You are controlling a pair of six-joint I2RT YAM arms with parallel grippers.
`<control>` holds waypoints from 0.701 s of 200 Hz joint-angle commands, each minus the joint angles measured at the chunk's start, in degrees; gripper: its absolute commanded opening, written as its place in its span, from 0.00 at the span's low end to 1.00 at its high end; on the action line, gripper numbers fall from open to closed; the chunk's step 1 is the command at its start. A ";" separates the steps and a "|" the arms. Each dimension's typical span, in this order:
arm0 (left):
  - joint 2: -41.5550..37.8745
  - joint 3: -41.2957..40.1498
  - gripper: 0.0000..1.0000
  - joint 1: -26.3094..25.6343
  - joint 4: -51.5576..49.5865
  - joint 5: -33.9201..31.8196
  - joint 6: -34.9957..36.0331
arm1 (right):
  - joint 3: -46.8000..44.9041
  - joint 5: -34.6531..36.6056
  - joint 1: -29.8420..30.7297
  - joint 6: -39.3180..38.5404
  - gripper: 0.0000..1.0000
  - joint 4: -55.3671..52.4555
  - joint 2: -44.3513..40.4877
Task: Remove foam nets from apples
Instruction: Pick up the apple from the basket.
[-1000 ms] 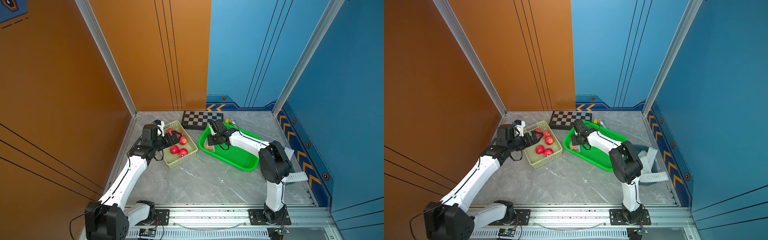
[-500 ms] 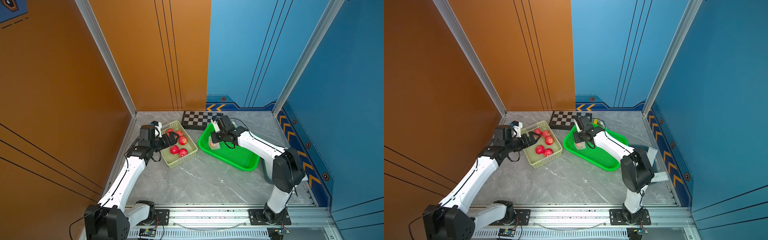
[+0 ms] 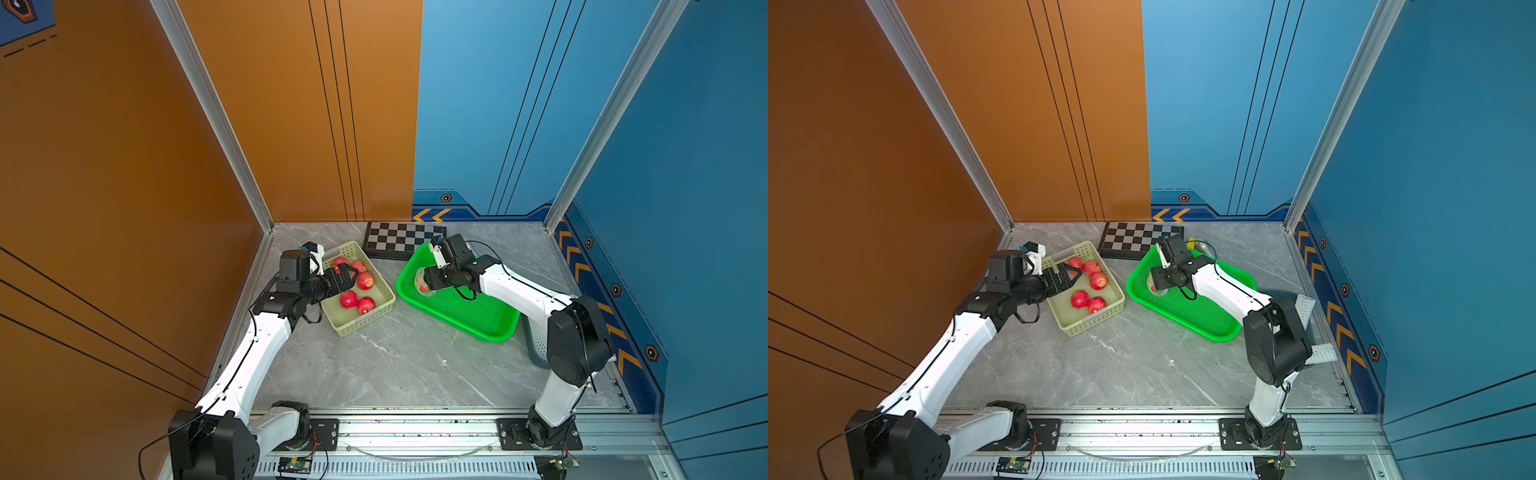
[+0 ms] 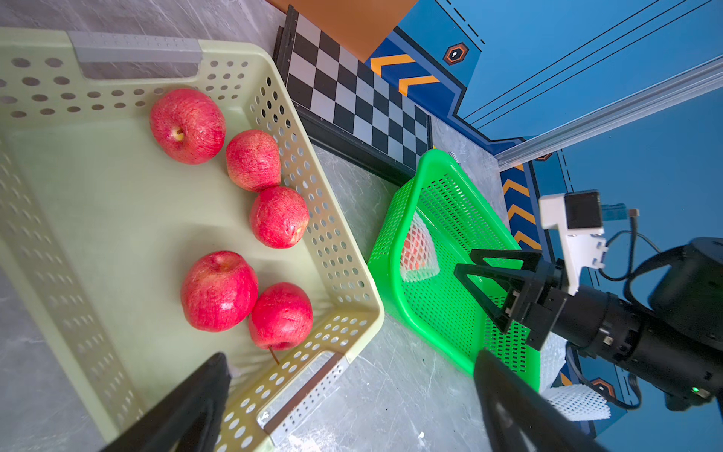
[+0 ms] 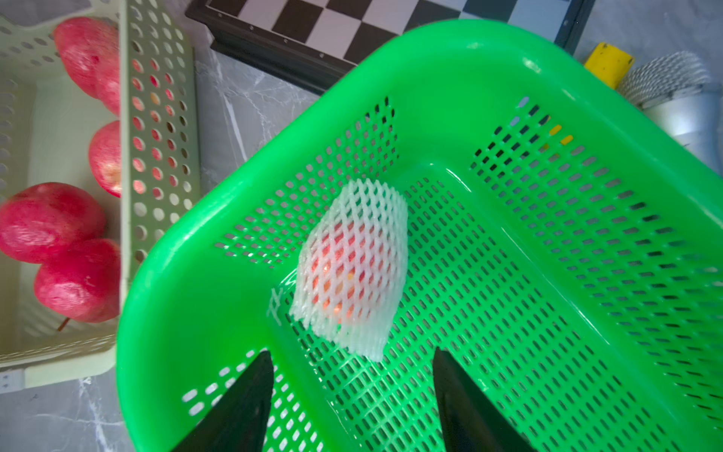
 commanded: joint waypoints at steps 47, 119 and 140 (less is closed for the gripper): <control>-1.53 1.72 0.98 0.57 -3.31 1.03 1.69 | 1.83 -4.05 -0.43 2.16 0.34 1.75 7.35; -1.44 1.93 0.98 0.57 -3.31 1.08 1.48 | -0.57 -2.96 -0.22 0.17 0.00 3.05 1.68; -1.53 2.06 0.98 0.57 -3.31 1.16 1.43 | -1.86 -2.24 0.04 -0.80 0.00 3.13 -1.25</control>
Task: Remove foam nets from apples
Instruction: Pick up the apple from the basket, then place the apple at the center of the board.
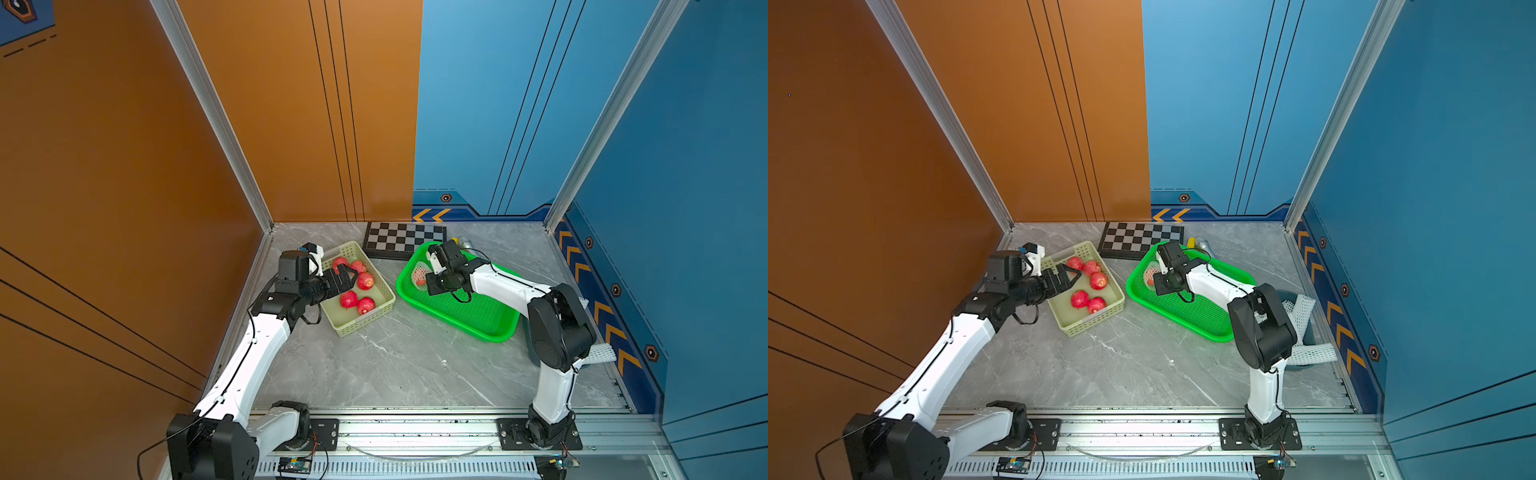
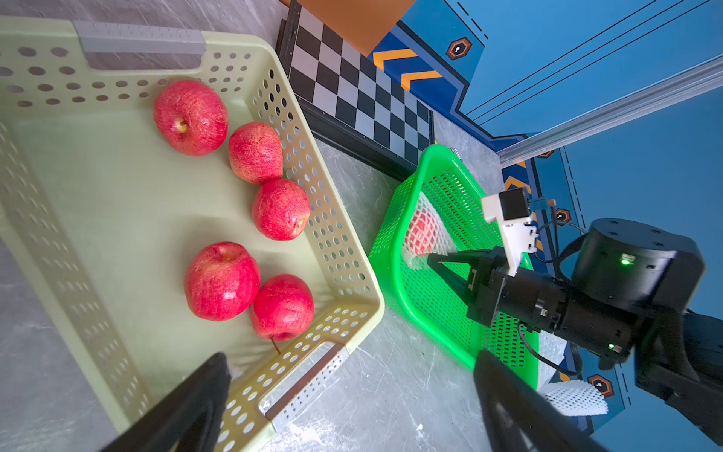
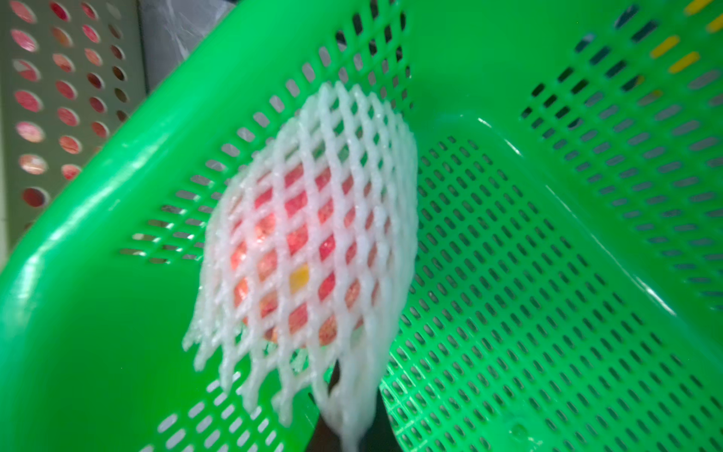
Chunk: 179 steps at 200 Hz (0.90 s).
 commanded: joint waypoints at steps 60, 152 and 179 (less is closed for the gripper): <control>-1.78 3.54 0.98 0.75 -3.78 2.83 5.65 | -11.59 3.22 5.94 -12.44 0.00 0.79 -21.47; -5.83 -0.76 0.98 0.62 -4.50 3.86 3.93 | -37.00 15.35 29.25 -2.95 0.00 2.72 -35.85; -6.47 -1.56 0.98 -1.21 -4.42 3.54 4.24 | -40.89 18.02 34.03 0.12 0.00 4.82 -35.38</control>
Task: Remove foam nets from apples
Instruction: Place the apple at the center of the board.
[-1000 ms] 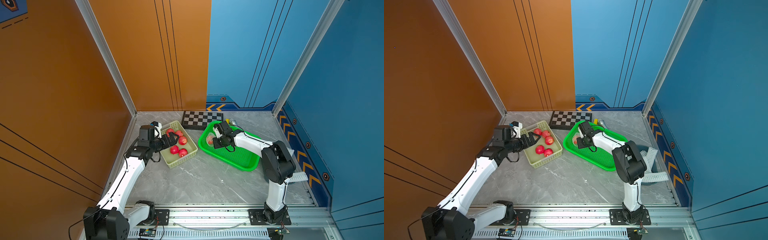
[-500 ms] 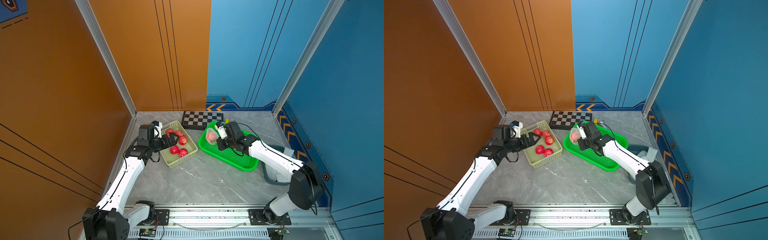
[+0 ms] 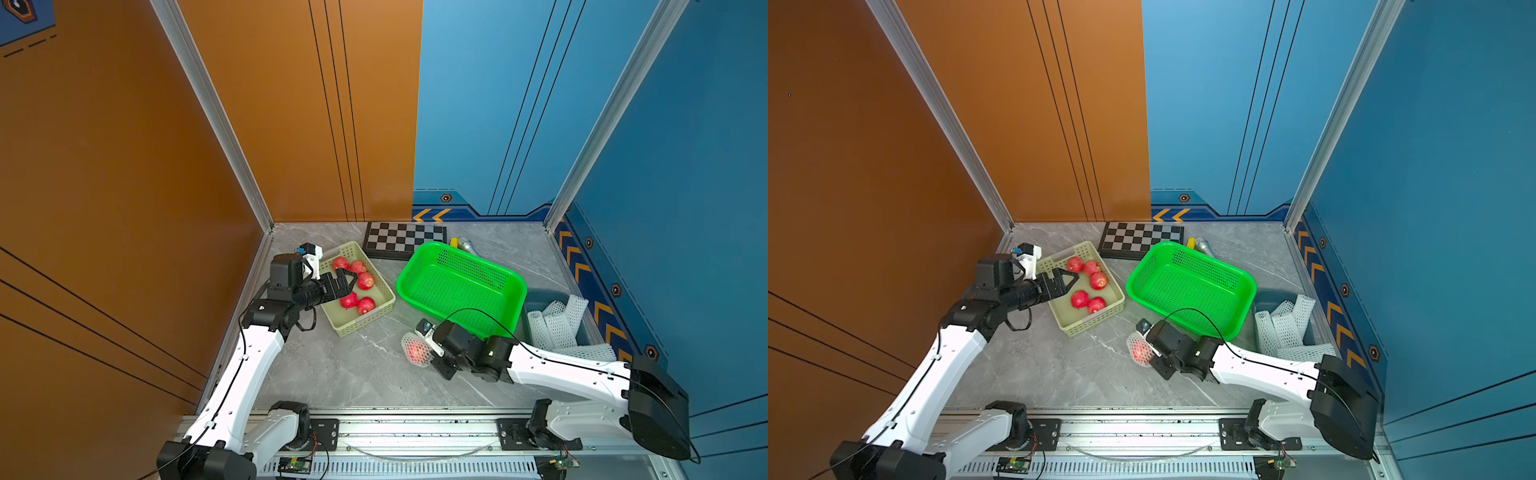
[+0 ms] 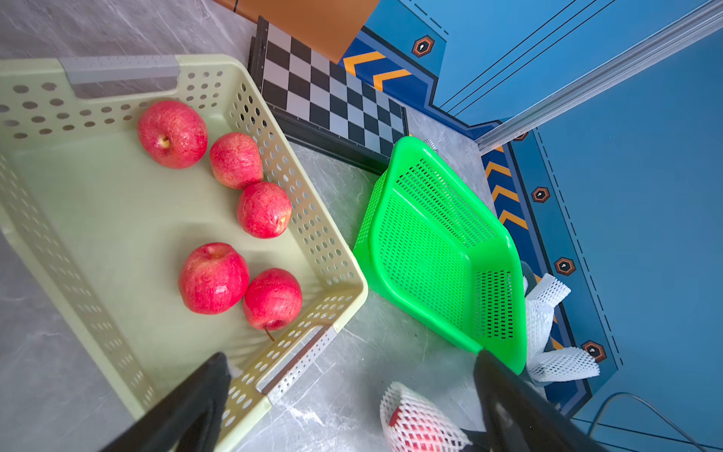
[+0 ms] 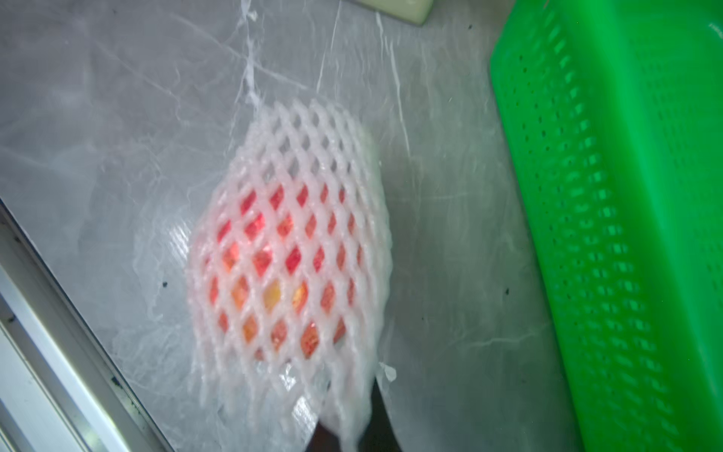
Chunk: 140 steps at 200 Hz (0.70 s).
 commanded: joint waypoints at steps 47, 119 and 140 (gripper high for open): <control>-1.86 -2.57 0.98 -3.58 -1.38 -2.75 1.75 | -2.23 6.80 5.14 6.13 0.41 -0.24 -0.79; -3.25 -4.29 0.98 -3.06 -1.29 -5.65 4.08 | 7.49 -9.86 -0.63 9.50 1.00 -17.43 -4.42; -3.09 -4.32 0.98 -2.58 -1.29 -4.94 3.91 | 9.83 -15.07 -3.40 14.08 1.00 -16.75 -4.33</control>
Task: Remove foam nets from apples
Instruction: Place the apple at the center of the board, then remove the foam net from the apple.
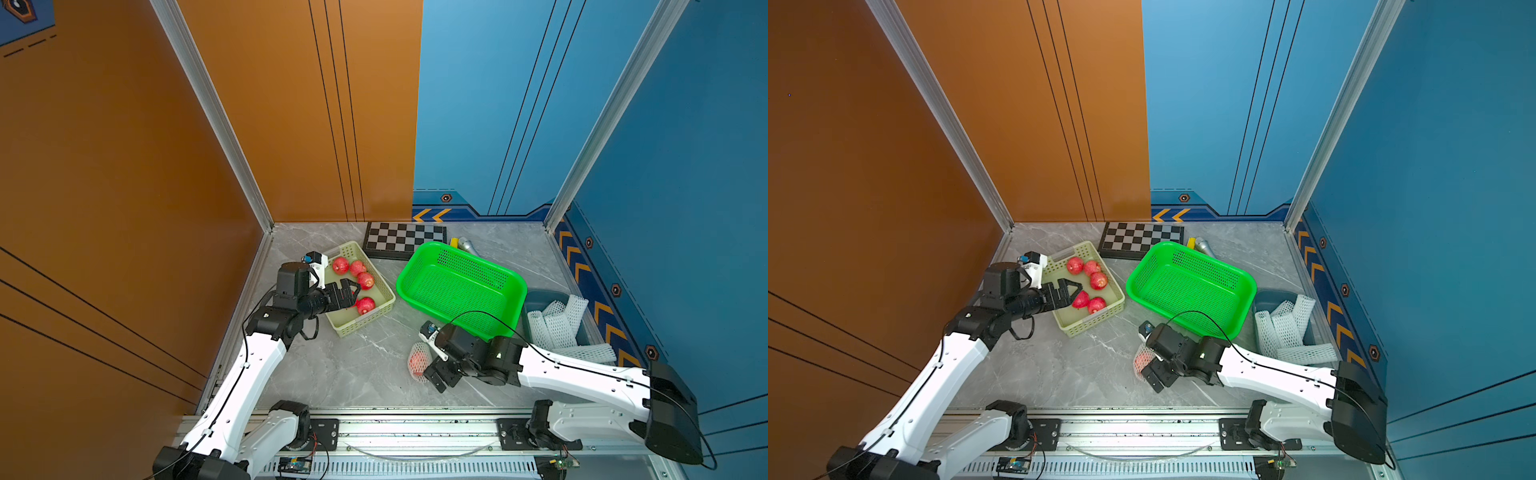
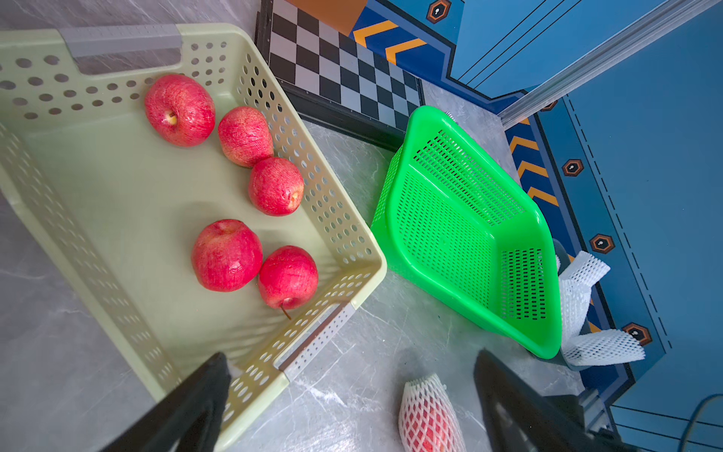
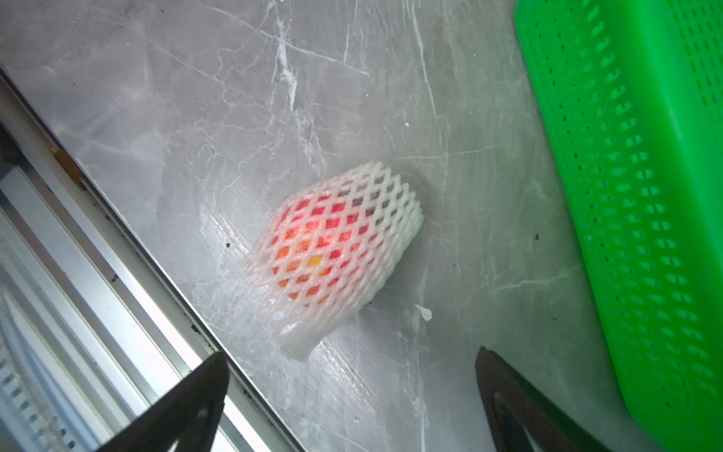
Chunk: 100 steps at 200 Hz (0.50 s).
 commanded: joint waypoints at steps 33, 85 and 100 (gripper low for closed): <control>-1.29 -1.50 0.98 1.08 0.85 1.16 0.43 | 5.26 -8.14 -6.13 17.25 1.00 -3.46 5.01; -1.95 -2.34 0.98 2.27 2.55 3.54 -0.78 | 4.97 -5.60 -3.62 25.77 0.99 1.88 12.20; -2.04 -2.42 0.98 2.44 2.85 3.93 -0.98 | 4.76 -7.15 -2.81 26.45 0.96 3.29 13.80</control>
